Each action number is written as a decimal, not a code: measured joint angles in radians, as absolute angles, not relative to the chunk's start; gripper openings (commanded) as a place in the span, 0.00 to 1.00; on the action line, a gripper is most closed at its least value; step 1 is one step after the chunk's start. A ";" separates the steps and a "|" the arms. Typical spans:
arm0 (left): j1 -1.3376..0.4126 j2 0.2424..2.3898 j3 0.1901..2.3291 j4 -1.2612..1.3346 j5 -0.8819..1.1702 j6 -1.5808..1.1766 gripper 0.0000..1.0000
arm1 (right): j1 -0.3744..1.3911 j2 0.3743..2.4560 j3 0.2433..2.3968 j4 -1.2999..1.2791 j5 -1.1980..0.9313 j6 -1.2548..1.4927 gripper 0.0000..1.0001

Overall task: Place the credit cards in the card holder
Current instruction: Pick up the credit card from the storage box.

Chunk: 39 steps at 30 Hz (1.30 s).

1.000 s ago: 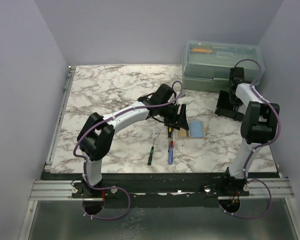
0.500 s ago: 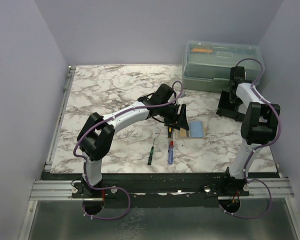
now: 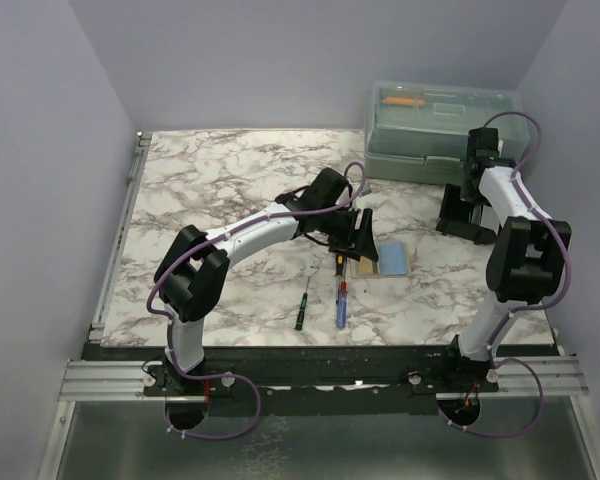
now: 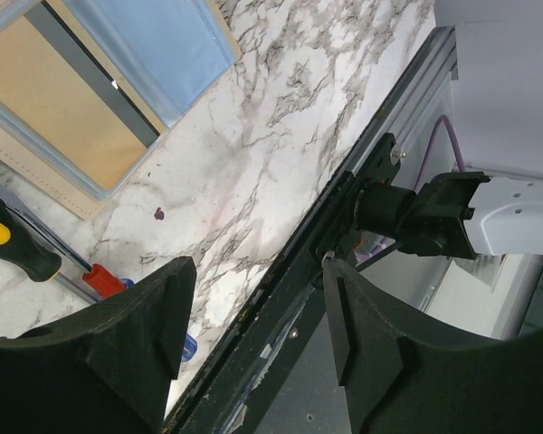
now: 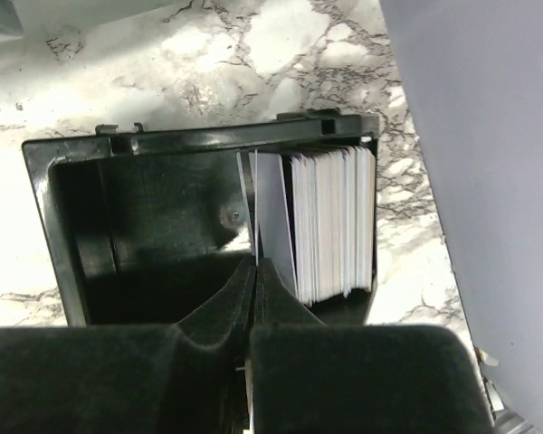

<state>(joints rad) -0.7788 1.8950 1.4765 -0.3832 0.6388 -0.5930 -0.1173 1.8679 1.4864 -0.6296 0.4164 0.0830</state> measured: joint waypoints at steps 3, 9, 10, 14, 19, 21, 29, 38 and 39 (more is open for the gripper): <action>-0.779 1.895 1.477 -0.383 0.639 -0.593 0.65 | -0.117 1.810 1.457 -0.622 0.417 0.087 0.00; -0.779 1.895 1.475 -0.383 0.639 -0.593 0.65 | -0.119 1.792 1.455 -0.626 0.437 0.086 0.00; -0.779 1.895 1.474 -0.382 0.639 -0.592 0.65 | -0.119 1.789 1.455 -0.631 0.437 0.087 0.00; -0.768 1.895 1.473 -0.378 0.640 -0.585 0.67 | -0.119 1.736 1.455 -0.682 0.405 0.103 0.00; -0.709 1.895 1.472 -0.344 0.690 -0.605 0.73 | -0.107 1.546 1.454 -0.706 0.279 0.137 0.00; -0.677 1.895 1.462 -0.301 0.719 -0.632 0.73 | -0.098 1.458 1.452 -0.704 0.197 0.152 0.00; -0.622 1.894 1.241 0.236 0.874 -0.986 0.78 | -0.086 1.218 1.176 -0.527 -0.431 0.235 0.00; -0.609 1.895 1.076 0.796 0.916 -1.312 0.68 | -0.069 1.182 0.737 -0.219 -0.941 0.442 0.00; -0.610 1.897 1.071 0.815 0.916 -1.320 0.68 | -0.069 1.173 0.721 -0.187 -0.972 0.459 0.00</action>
<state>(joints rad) -0.6098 1.8969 1.0706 0.8154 0.9157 -1.3201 -0.0689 1.1732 0.7208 -0.1867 -0.9722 0.4591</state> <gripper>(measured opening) 0.707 0.004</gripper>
